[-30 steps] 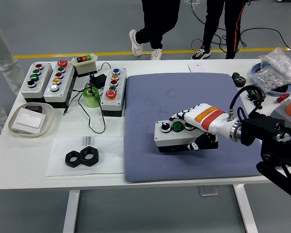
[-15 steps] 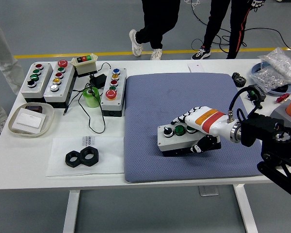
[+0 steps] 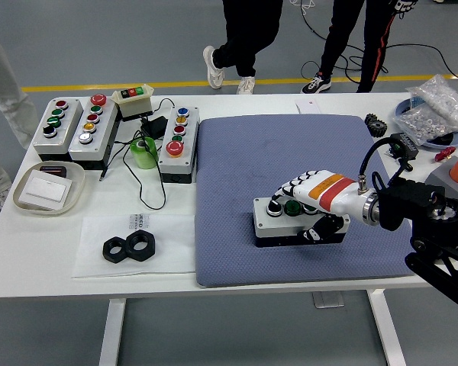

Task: Pick up the button,place it on the desk,press the button,press the button

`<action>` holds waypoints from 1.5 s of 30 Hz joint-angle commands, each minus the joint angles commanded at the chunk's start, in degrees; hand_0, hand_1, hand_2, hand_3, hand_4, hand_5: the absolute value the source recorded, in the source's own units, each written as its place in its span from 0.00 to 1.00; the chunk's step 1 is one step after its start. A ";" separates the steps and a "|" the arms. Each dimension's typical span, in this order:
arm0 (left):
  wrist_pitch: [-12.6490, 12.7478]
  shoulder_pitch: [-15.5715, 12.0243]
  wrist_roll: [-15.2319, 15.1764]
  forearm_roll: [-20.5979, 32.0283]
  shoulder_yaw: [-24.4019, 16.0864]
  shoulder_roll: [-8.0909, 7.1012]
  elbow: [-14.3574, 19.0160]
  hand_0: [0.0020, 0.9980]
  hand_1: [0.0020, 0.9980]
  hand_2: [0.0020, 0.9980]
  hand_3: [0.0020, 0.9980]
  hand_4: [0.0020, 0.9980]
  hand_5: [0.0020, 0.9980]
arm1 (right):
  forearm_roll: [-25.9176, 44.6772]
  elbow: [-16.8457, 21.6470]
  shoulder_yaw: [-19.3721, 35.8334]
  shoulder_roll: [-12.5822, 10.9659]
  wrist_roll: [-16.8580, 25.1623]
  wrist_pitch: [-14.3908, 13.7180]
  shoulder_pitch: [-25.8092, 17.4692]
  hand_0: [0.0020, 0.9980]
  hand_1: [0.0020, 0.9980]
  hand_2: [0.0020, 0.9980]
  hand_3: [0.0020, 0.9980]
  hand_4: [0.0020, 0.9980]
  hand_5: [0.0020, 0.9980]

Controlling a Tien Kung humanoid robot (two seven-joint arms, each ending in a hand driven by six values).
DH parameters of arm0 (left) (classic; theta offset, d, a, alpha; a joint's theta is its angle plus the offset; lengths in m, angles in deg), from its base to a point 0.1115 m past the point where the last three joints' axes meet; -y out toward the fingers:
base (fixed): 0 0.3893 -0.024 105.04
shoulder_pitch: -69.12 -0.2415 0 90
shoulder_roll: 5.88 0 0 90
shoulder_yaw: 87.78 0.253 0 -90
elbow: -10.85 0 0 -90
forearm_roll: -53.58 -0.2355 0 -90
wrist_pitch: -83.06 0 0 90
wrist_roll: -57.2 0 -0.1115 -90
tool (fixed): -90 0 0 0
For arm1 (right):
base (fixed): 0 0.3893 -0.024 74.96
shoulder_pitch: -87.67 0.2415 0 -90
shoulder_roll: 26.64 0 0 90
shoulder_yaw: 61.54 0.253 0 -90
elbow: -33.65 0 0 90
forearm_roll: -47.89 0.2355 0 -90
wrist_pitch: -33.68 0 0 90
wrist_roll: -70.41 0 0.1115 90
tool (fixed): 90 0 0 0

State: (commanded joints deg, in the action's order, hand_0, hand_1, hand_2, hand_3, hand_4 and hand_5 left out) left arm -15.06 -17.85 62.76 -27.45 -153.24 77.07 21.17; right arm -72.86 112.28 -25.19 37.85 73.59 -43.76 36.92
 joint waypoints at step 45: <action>-0.12 -3.50 1.12 -3.19 -5.08 -0.26 0.00 0.75 0.91 0.98 0.94 0.61 1.00 | -1.97 15.21 8.62 -15.15 -1.81 3.98 5.88 0.96 0.95 0.99 1.00 0.96 0.34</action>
State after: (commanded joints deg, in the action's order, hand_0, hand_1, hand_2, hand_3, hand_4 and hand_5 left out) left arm -15.18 -21.35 63.88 -30.64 -158.32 76.81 21.17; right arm -74.83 127.49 -16.57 22.70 71.78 -39.78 42.80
